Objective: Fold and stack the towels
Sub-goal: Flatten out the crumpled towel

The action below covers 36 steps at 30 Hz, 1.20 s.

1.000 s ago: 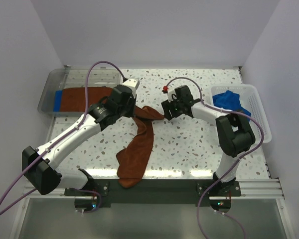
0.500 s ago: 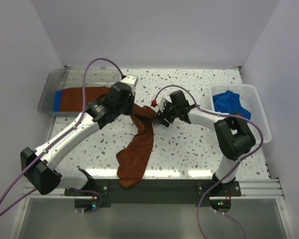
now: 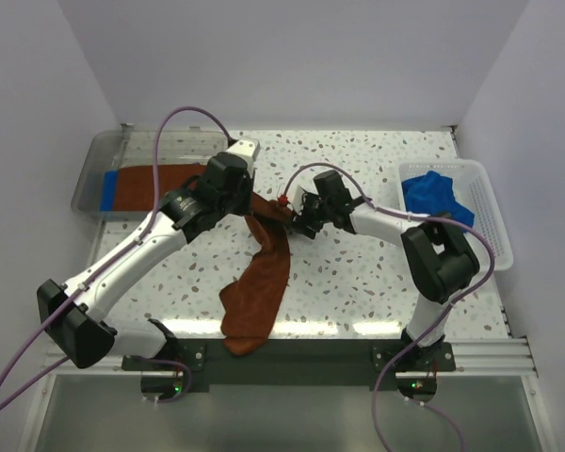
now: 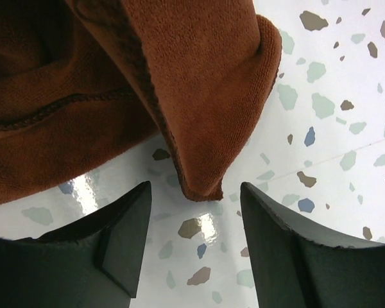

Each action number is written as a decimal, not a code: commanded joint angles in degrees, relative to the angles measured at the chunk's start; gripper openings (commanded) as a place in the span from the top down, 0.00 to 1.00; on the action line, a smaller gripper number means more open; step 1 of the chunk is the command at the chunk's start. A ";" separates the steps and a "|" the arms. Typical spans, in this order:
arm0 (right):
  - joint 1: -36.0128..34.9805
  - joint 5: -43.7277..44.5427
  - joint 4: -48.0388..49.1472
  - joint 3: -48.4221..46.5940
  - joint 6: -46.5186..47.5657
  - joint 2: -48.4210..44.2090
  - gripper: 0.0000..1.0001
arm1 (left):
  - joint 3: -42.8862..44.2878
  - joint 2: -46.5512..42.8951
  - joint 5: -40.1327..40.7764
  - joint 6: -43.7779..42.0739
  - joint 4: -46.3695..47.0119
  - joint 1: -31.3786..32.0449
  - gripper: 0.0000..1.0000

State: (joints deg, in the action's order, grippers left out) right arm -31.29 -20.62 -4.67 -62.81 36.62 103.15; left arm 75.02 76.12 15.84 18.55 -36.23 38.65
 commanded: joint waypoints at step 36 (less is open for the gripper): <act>0.26 4.44 -47.51 -20.31 0.12 -24.66 1.00 | 0.48 -12.04 -11.08 -10.98 3.18 0.10 1.00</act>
State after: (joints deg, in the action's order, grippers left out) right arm -31.07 -19.64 -36.99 -76.20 35.86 82.65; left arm 75.42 67.20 10.48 12.38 -36.93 38.65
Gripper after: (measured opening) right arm 0.015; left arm 0.027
